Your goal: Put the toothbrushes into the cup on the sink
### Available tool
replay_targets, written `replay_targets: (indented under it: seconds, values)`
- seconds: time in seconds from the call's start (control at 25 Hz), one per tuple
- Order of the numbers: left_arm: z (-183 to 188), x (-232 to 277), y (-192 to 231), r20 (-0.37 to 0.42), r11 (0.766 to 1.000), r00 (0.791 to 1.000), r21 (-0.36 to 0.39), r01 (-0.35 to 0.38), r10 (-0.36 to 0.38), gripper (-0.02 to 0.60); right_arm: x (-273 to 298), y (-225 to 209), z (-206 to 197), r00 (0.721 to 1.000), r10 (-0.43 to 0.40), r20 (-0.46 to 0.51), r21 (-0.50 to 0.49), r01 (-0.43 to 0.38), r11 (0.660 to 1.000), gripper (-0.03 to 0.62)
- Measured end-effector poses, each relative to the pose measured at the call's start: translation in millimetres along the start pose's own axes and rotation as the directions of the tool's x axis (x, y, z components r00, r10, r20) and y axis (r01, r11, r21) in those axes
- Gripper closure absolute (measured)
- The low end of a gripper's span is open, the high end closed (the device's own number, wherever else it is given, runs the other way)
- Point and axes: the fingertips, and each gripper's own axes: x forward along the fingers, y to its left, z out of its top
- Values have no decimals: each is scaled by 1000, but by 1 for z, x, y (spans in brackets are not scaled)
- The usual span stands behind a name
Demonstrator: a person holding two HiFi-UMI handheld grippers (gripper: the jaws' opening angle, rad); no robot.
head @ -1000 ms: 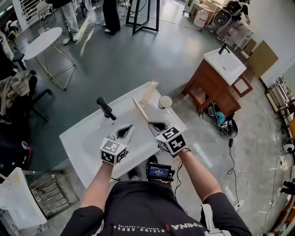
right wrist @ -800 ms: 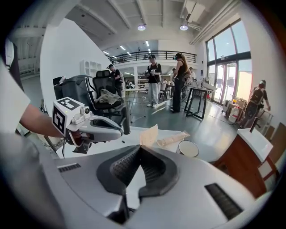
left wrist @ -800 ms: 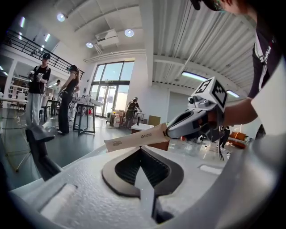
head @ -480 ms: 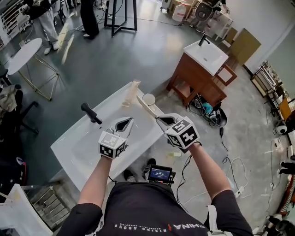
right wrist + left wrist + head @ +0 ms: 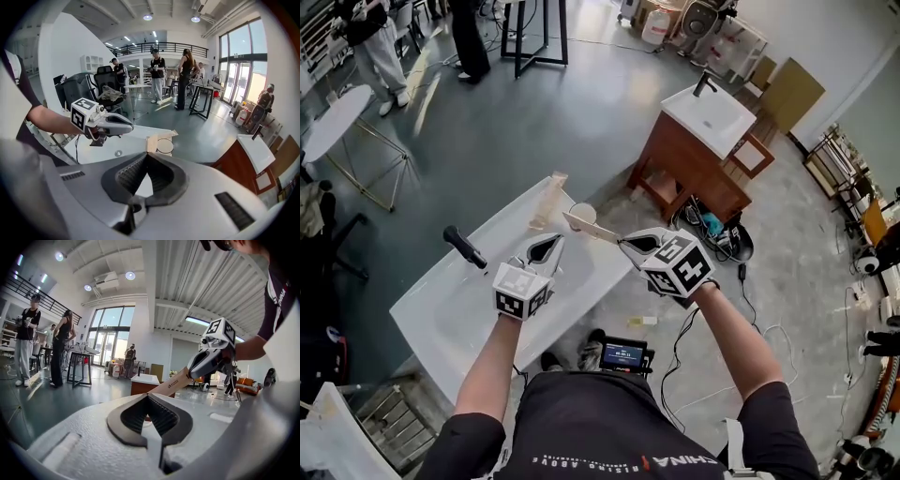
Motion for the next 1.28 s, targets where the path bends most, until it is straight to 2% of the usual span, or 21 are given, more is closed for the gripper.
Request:
replay_targets:
  seconds: [0.16, 0.36, 0.88, 1.04, 1.28]
  values:
    - [2, 11, 6, -6, 1000, 1000, -5, -21, 21, 578, -14, -15, 11, 999, 42, -11, -35, -42, 998, 583]
    - [-2, 20, 9, -12, 999, 999, -7, -37, 37, 578, -15, -32, 11, 995, 61, -76, -107, -69, 992, 583]
    - [-3, 20, 21, -21, 995, 996, -21, -92, 92, 578, 8, -52, 10, 960, 149, -238, -105, -178, 979, 583]
    - [-7, 16, 26, -28, 993, 993, -21, -112, 111, 578, 22, -53, 12, 939, 180, -292, -92, -215, 972, 583]
    - [-9, 10, 29, -39, 989, 989, -33, -146, 144, 578, 35, -53, 21, 888, 193, -418, -167, -284, 944, 583]
